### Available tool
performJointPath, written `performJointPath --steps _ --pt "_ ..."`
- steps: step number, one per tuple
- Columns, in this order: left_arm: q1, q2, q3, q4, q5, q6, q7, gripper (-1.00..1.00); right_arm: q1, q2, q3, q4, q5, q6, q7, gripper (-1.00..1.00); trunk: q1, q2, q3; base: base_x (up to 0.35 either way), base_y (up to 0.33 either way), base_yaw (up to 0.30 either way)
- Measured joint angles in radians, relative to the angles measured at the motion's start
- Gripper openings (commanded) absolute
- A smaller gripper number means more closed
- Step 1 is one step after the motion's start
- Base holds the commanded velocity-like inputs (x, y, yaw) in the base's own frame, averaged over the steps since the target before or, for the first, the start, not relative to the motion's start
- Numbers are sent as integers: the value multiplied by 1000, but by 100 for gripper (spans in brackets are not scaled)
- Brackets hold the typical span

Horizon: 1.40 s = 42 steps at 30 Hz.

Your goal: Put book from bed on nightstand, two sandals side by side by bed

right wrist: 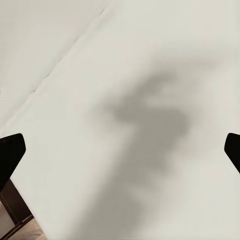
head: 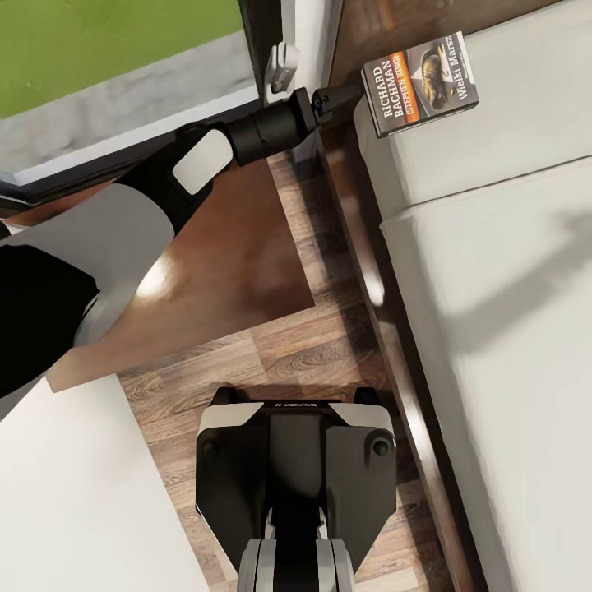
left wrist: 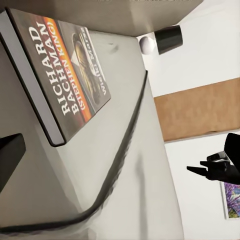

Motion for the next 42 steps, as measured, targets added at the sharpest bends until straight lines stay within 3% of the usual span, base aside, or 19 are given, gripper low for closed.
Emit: performJointPath --steps 42 --pt "-4 0 -6 41 0 -3 1 100 17 1 0 -7 0 0 0 100 0 0 0 0 0 -51"
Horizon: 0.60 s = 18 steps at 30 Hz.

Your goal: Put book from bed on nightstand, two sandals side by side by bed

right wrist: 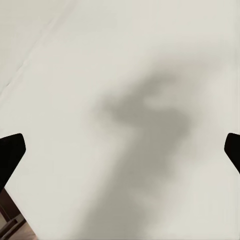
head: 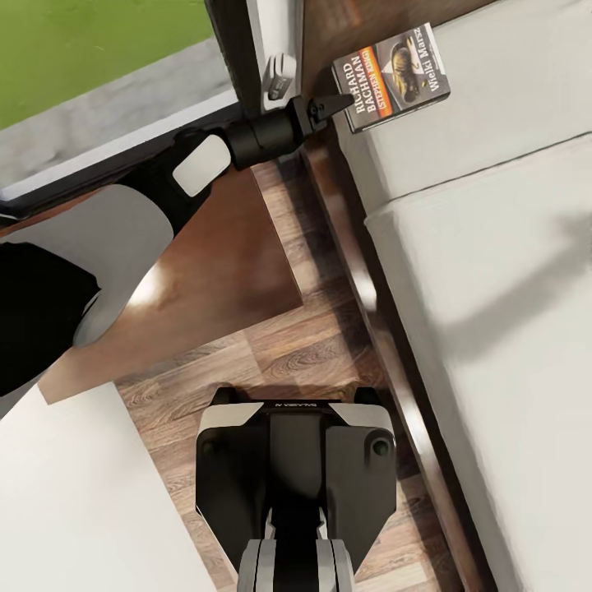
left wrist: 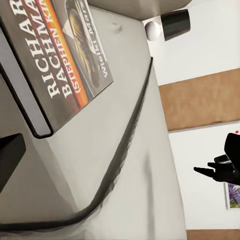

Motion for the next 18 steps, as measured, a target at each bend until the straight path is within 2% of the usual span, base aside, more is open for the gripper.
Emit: performJointPath --steps 18 --pt "4 1 -2 12 0 -1 0 100 5 0 -1 1 1 -1 0 100 0 0 0 0 0 -6"
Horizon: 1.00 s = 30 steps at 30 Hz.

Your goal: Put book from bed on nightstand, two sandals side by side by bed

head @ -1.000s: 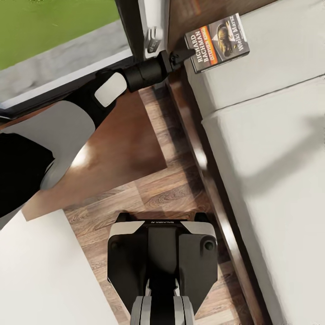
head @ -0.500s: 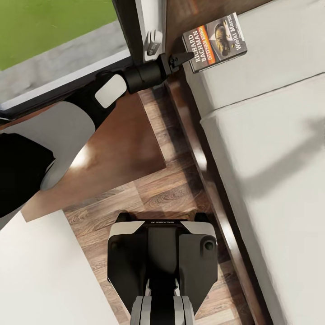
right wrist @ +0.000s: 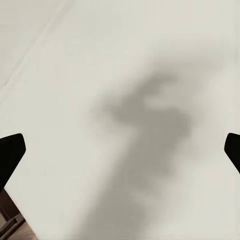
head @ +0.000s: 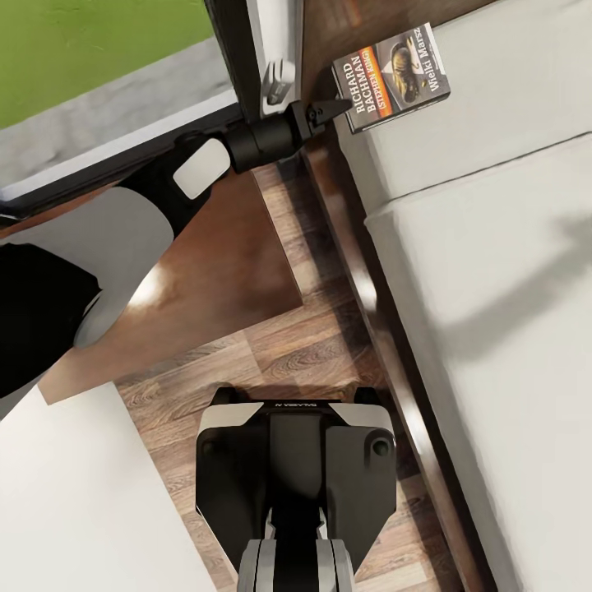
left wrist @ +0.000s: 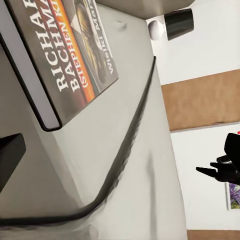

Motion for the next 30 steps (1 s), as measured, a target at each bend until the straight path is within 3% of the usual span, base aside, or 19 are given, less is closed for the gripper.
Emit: performJointPath --steps 30 --pt "-1 3 1 2 -1 -1 2 100 1 15 0 1 -1 -1 0 100 0 0 0 0 0 0"
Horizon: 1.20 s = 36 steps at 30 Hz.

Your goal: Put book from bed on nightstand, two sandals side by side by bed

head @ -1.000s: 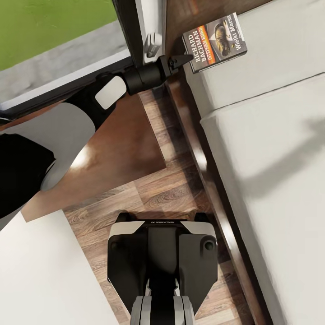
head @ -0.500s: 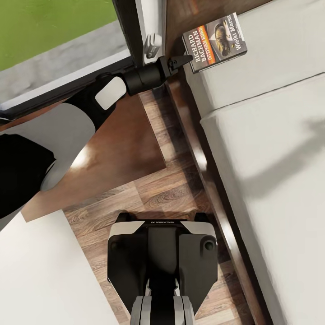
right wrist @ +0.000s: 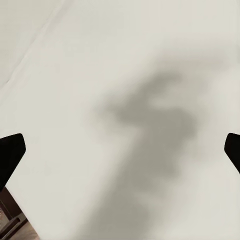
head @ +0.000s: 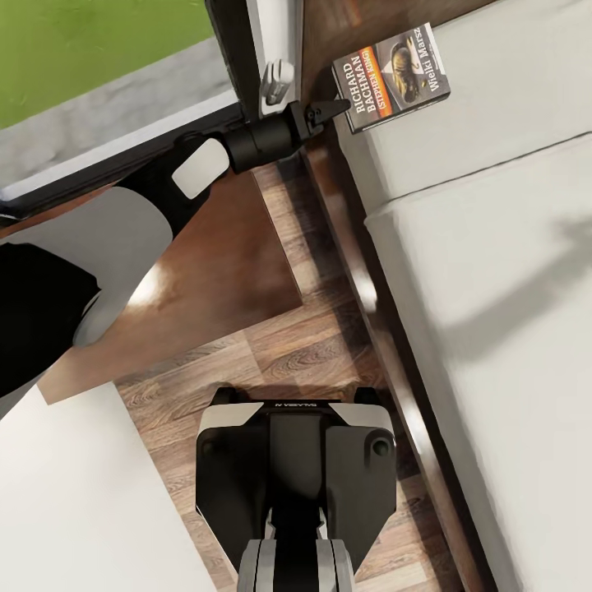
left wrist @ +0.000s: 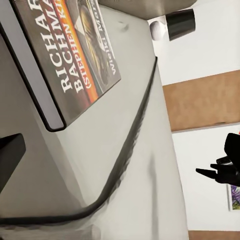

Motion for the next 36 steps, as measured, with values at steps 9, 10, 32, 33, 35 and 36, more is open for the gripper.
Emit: performJointPath --steps 9,10,32,33,35,36 --pt "1 3 0 1 0 0 10 100 -2 -4 -1 -33 4 -5 -9 100 0 0 0 0 0 0" --pt "1 3 -1 1 0 -1 12 100 -4 -7 -2 -48 4 -5 -16 100 0 0 0 0 0 0" --pt "2 15 -1 2 -1 -11 20 100 -6 -44 -3 -257 9 2 -137 100 0 0 0 0 0 0" --pt "2 17 -1 2 -1 -11 20 100 -6 -45 -3 -262 9 2 -141 100 0 0 0 0 0 0" --pt "2 20 -1 2 -1 -11 20 100 -5 -46 -3 -267 9 3 -144 100 0 0 0 0 0 0" --pt "3 23 -1 2 -1 -12 20 100 -5 -47 -4 -271 9 3 -146 100 0 0 0 0 0 0"
